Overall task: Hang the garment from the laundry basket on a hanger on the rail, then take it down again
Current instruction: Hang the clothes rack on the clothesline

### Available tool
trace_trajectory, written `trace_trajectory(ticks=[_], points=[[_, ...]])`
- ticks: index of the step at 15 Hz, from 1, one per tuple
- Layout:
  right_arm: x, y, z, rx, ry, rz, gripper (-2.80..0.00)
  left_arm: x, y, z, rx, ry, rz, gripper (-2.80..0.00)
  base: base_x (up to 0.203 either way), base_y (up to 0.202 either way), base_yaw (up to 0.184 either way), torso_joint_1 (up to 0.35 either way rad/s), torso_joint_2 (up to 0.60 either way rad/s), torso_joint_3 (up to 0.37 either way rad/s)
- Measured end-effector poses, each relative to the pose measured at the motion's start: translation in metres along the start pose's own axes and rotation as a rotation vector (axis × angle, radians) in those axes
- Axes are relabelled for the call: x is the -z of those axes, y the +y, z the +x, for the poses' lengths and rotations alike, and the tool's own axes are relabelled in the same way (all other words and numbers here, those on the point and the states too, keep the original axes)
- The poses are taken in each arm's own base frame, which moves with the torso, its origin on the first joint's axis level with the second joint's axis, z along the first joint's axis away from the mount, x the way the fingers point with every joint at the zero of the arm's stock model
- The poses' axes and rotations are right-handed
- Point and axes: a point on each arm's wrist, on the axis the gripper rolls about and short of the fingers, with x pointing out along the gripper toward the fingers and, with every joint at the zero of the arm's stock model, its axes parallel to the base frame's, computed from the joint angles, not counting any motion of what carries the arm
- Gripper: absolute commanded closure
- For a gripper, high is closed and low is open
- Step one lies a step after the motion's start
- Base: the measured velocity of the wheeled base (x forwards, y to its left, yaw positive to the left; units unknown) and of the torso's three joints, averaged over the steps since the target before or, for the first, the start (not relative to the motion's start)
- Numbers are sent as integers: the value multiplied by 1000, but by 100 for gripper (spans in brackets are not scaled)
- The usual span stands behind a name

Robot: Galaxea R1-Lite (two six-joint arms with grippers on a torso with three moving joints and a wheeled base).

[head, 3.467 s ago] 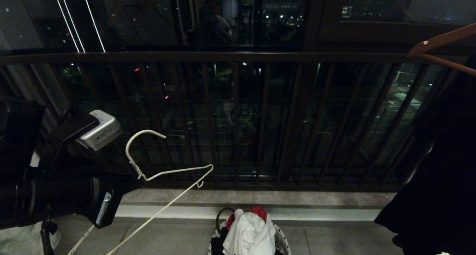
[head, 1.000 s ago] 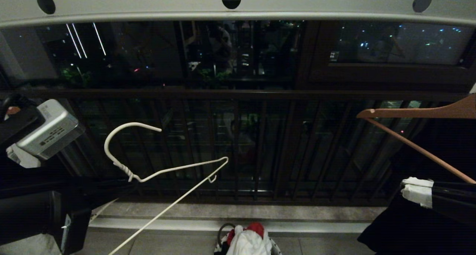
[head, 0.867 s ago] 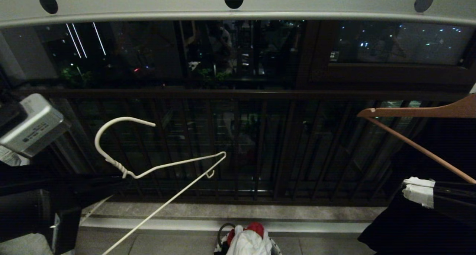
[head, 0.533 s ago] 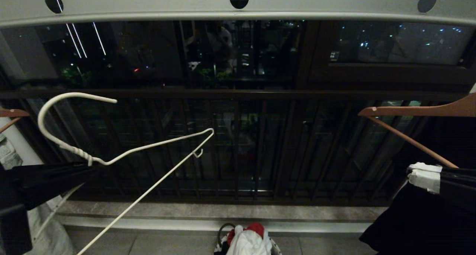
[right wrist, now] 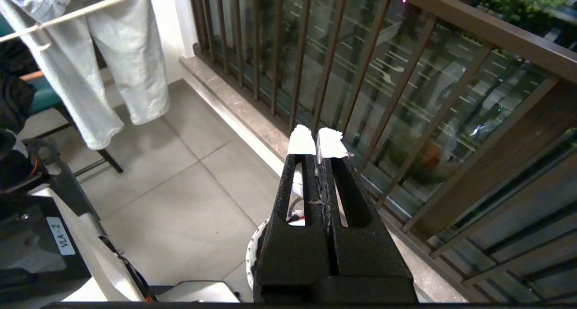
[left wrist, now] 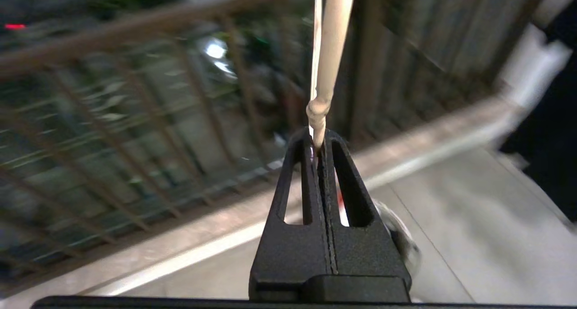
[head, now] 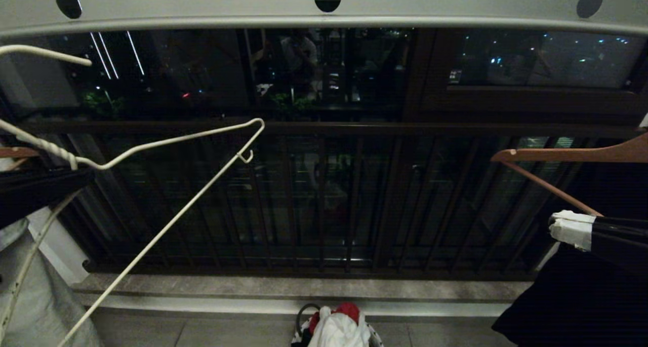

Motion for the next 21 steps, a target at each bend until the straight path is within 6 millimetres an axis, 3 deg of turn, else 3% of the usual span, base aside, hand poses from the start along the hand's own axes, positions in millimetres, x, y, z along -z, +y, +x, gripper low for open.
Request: trace_trajectory(ticks=[8, 21], points=[[-3, 0, 4, 0, 1, 0, 0, -22, 9, 31, -110, 20, 18, 0, 0, 0, 0, 0, 0, 0], [-1, 0, 12, -3, 26, 3, 0, -24, 12, -5, -146, -8, 14, 0, 0, 0, 0, 0, 0, 0]])
